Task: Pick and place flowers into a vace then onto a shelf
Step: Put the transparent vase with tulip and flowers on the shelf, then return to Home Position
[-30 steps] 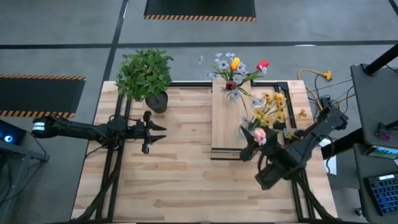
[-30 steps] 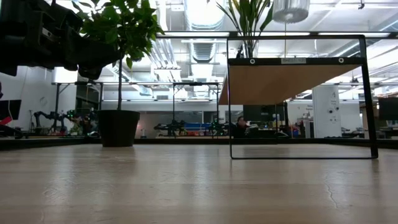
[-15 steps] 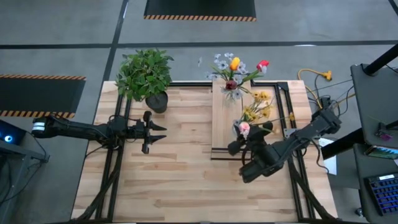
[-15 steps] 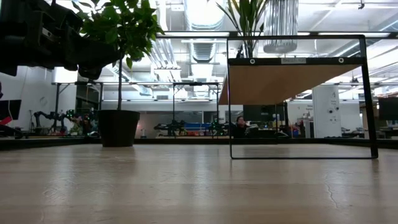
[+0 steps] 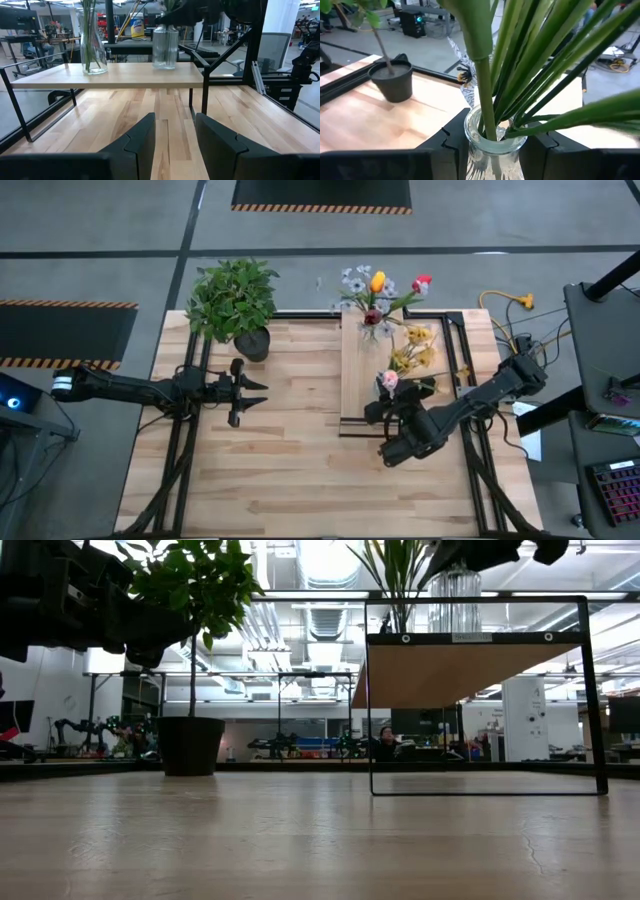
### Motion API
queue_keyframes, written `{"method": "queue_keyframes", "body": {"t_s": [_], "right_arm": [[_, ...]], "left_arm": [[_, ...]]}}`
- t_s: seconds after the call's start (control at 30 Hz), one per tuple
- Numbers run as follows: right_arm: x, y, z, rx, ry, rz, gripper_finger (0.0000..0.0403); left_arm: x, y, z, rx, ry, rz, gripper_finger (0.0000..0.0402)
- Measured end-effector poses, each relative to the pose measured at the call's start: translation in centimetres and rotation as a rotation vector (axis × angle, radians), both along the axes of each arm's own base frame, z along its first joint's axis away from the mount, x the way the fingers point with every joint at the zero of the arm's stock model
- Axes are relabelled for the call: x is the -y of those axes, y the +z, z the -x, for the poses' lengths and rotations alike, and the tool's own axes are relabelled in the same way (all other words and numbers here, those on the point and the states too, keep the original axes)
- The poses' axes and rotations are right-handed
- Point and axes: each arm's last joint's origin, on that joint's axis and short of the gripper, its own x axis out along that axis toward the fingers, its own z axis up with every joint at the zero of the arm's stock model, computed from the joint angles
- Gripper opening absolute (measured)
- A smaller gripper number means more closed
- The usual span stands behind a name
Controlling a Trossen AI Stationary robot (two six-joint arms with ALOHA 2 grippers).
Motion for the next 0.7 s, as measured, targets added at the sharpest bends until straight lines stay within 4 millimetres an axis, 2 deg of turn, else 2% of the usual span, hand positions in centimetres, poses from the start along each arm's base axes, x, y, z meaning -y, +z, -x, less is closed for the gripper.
{"method": "queue_keyframes", "body": {"t_s": [0.17, 0.47, 0.7], "right_arm": [[0.02, 0.17, 0.06, -0.006, 0.006, 0.002, 0.0113], [-0.01, 0.21, -0.04, 0.01, 0.007, 0.003, 0.0193], [-0.56, 0.55, 0.27, -0.009, 0.053, 0.066, 0.0214]], "left_arm": [[0.0, 0.0, 0.0, 0.0, 0.0, 0.0, 0.0123], [0.0, 0.0, 0.0, 0.0, 0.0, 0.0, 0.0123], [0.0, 0.0, 0.0, 0.0, 0.0, 0.0, 0.0123]]}}
